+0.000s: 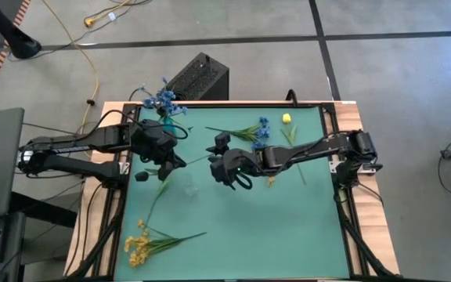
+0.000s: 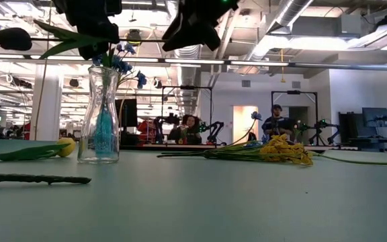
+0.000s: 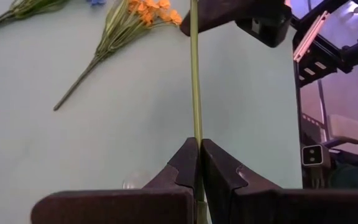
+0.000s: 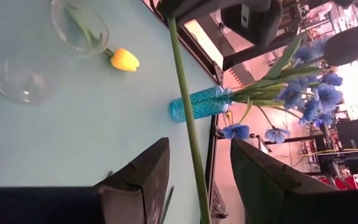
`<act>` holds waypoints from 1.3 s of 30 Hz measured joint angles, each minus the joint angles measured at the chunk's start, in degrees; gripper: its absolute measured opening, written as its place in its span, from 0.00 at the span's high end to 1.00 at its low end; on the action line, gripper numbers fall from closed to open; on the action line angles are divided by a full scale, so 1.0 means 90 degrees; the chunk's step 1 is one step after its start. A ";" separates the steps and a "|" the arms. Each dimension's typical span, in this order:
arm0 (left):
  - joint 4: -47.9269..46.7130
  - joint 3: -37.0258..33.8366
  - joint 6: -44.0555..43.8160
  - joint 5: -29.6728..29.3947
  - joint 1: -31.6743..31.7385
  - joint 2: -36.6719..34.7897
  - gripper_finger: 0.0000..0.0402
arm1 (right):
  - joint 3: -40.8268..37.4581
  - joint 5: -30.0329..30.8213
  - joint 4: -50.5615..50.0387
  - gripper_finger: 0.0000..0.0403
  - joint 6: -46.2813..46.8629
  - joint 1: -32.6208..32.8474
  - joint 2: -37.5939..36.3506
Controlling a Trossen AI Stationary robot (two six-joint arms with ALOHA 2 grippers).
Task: Sort flowers into vase by color
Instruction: Put the black flower into the blue vase
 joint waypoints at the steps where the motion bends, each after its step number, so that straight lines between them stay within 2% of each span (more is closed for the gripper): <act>1: 0.0000 0.0000 0.0000 -0.0002 0.0001 0.0000 1.00 | 0.0000 0.0002 -0.0025 0.53 0.0023 -0.0009 0.0000; 5: -0.0004 0.0000 0.0071 -0.0017 0.0000 0.0000 1.00 | 0.0000 0.0002 -0.0095 0.59 0.0100 -0.0028 0.0000; 20: -0.0047 0.0000 0.0066 -0.0287 0.0001 0.0000 1.00 | 0.0000 -0.0018 -0.0236 0.93 0.0222 -0.0016 0.0002; 24: -0.0012 0.0000 0.0217 -0.0477 0.0000 0.0000 0.98 | 0.0000 -0.0019 -0.0403 0.94 0.0297 0.0002 0.0002; 26: -0.0010 0.0000 0.0384 -0.0575 0.0000 0.0000 0.95 | 0.0000 -0.0025 -0.0450 0.94 0.0402 0.0028 0.0004; 29: 0.0023 0.0000 0.0708 -0.0618 0.0000 0.0000 0.88 | 0.0000 -0.0386 -0.0585 0.94 0.0526 0.0026 0.0003; 36: 0.0493 0.0052 0.1912 -0.0493 0.0000 -0.0047 0.64 | -0.0002 -0.1158 -0.0758 0.94 0.1031 0.0023 0.0005; 39: 0.0564 0.0255 0.2342 -0.0524 0.0000 -0.0150 0.56 | -0.0007 -0.2082 -0.0818 0.94 0.1217 0.0014 -0.0075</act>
